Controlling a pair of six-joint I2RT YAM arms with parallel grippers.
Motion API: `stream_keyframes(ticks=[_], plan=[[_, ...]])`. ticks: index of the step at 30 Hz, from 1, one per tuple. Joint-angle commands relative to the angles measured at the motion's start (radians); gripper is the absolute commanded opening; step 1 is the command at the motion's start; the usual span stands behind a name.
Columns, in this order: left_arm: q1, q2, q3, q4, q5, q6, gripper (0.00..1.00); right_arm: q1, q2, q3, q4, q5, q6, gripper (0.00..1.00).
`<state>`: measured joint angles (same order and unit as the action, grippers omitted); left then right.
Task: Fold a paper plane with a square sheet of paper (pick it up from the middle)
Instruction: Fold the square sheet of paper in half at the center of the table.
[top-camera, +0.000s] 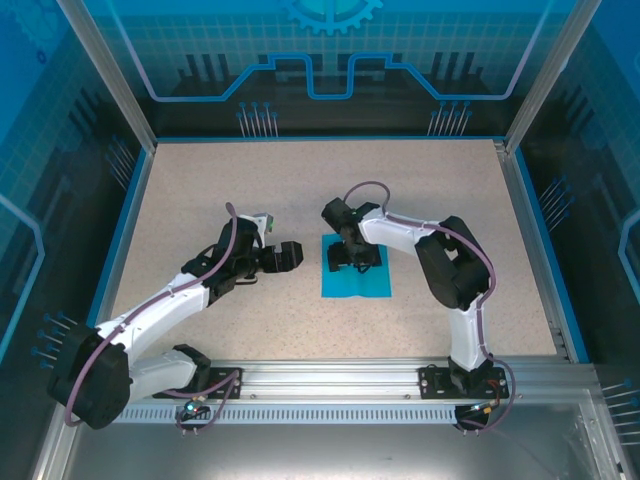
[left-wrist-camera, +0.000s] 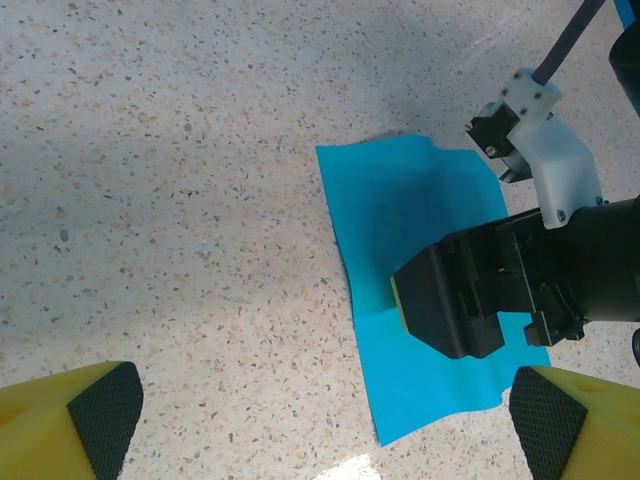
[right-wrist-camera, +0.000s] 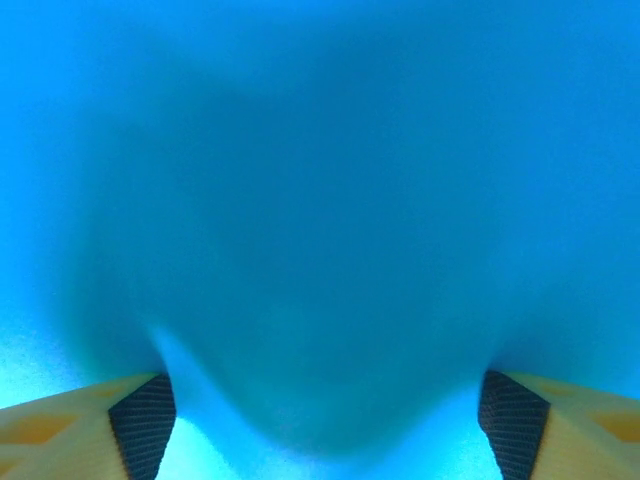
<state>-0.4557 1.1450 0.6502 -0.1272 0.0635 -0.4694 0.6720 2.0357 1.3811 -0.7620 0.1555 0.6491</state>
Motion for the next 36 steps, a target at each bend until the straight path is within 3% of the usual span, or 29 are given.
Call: stream_keyframes(ticks=[1, 8, 13, 19, 22, 27, 36], plan=[[-0.001, -0.020, 0.018, -0.030, -0.016, 0.014, 0.98, 0.024, 0.157, -0.087, 0.036, -0.064, 0.024, 0.80], [-0.001, -0.033, 0.012, -0.031, -0.025, 0.015, 0.98, 0.019, 0.070, -0.061, 0.023, -0.059, -0.002, 0.78], [-0.001, -0.028, 0.021, -0.034, -0.022, 0.014, 0.98, 0.002, -0.024, -0.067, 0.036, -0.064, -0.002, 0.57], [-0.001, -0.032, 0.017, -0.042, -0.024, 0.015, 0.99, -0.008, -0.098, -0.086, 0.048, -0.072, -0.004, 0.44], [-0.001, -0.035, 0.010, -0.042, -0.026, 0.015, 0.98, -0.009, -0.138, -0.099, 0.052, -0.066, -0.002, 0.30], [0.000, -0.036, 0.009, -0.043, -0.027, 0.014, 0.98, -0.010, -0.211, -0.143, 0.099, -0.128, 0.001, 0.28], [-0.001, -0.045, 0.020, -0.052, -0.029, 0.001, 0.98, -0.012, -0.381, -0.228, 0.334, -0.407, 0.061, 0.29]])
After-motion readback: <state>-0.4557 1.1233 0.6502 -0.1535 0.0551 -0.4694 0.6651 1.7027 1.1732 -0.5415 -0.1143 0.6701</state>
